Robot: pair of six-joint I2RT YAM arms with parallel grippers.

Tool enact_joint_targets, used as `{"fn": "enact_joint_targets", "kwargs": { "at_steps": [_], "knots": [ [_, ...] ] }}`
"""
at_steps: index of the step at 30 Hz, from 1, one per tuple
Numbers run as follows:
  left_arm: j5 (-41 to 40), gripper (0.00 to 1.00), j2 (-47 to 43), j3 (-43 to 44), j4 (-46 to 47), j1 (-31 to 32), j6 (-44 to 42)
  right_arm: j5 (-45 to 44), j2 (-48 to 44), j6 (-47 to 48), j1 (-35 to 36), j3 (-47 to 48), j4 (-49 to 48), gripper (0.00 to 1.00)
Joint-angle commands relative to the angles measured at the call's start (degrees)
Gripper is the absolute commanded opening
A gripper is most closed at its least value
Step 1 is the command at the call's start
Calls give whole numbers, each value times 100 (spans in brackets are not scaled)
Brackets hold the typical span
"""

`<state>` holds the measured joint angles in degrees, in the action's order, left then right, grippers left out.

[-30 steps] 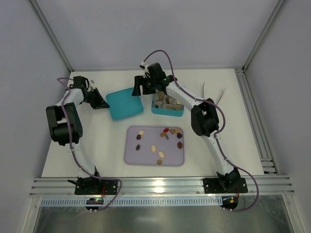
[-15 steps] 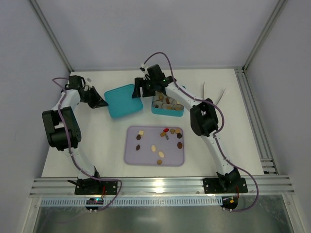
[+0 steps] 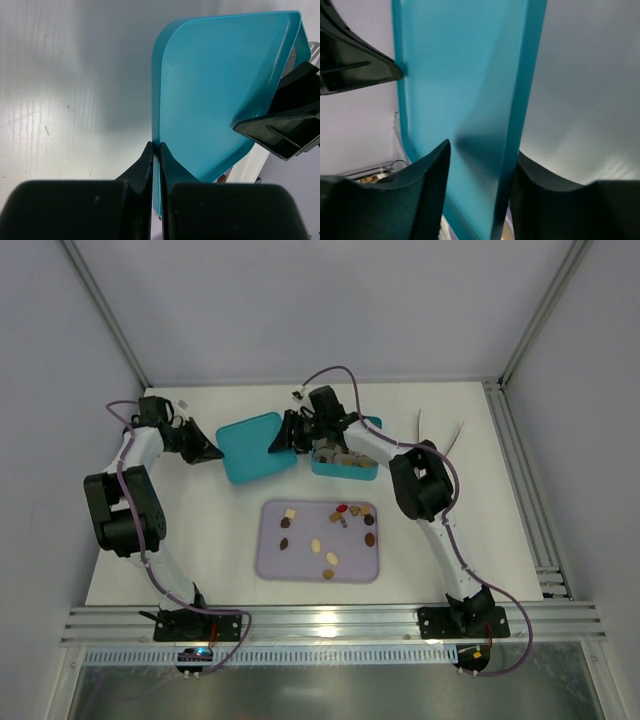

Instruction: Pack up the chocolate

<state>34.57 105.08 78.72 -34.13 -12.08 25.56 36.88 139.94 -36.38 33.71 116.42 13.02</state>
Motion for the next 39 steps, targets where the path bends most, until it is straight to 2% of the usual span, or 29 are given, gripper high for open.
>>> {"fn": "enact_joint_targets", "kwargs": {
  "at_steps": [1, 2, 8, 10, 12, 13, 16, 19, 22, 24, 25, 27, 29, 30, 31, 32, 33, 34, 36, 37, 39],
  "knots": [
    [323, 0, -383, -84, 73, -40, 72, 740, -818, -1097, -119, -452, -1439, 45],
    [323, 0, -391, -102, 64, -40, 72, 802, -871, -1256, -128, -523, -1573, 36],
    [332, 0, -585, -190, 65, -5, 72, 987, -1188, -1916, -172, -814, -2172, 6],
    [279, 2, -681, -181, 12, 21, 63, 996, -1276, -2004, -172, -849, -2207, 4],
    [191, 17, -778, -173, -6, 56, 63, 961, -1398, -2144, -190, -928, -2172, 4],
    [156, 32, -883, -164, -23, 82, 63, 961, -1425, -2189, -198, -998, -2172, 4],
    [-125, 57, -1128, -111, -198, 74, 2, 935, -1583, -2268, -234, -1112, -2075, 4],
    [-562, 70, -1349, 29, -392, 118, -148, 777, -1785, -2067, -278, -1078, -1602, 4],
    [-1369, 75, -1744, 240, -656, 389, -358, 619, -1909, -1934, -356, -973, -934, 4],
    [-1890, 76, -2087, 442, -832, 958, -612, 601, -1909, -1838, -426, -850, -409, 4],
    [-2536, 78, -2244, 486, -850, 1205, -727, 540, -1909, -1724, -453, -684, -196, 4],
    [-3181, 82, -2656, 513, -806, 2177, -947, 504, -1909, -1679, -532, -577, 269, 4],
    [-4023, 83, -2843, 469, -797, 2717, -1228, 521, -1944, -1723, -664, -559, 438, 4],
    [-4341, 83, -3000, 426, -753, 3320, -1325, 530, -1962, -1723, -699, -559, 560, 4],
    [-4640, 84, -3054, 373, -718, 3587, -1482, 530, -1979, -1715, -760, -585, 605, 4],
    [-5191, 84, -3081, 285, -683, 3920, -1606, 539, -2040, -1706, -787, -612, 649, 4],
    [-5510, 84, -3107, 232, -578, 4219, -1720, 530, -2067, -1680, -796, -629, 737, 4],
    [-5792, 85, -3073, 171, -516, 4796, -1834, 513, -2093, -1662, -814, -647, 790, 4],
    [-6545, 85, -2985, 56, -402, 5283, -2247, 521, -2137, -1635, -840, -647, 904, 4],
    [-6803, 85, -2819, 30, -297, 5721, -2405, 530, -2155, -1644, -840, -656, 931, 4],
    [-7294, 86, -2616, -23, -226, 6014, -2810, 574, -2199, -1635, -875, -656, 1009, 4]
  ]
}}
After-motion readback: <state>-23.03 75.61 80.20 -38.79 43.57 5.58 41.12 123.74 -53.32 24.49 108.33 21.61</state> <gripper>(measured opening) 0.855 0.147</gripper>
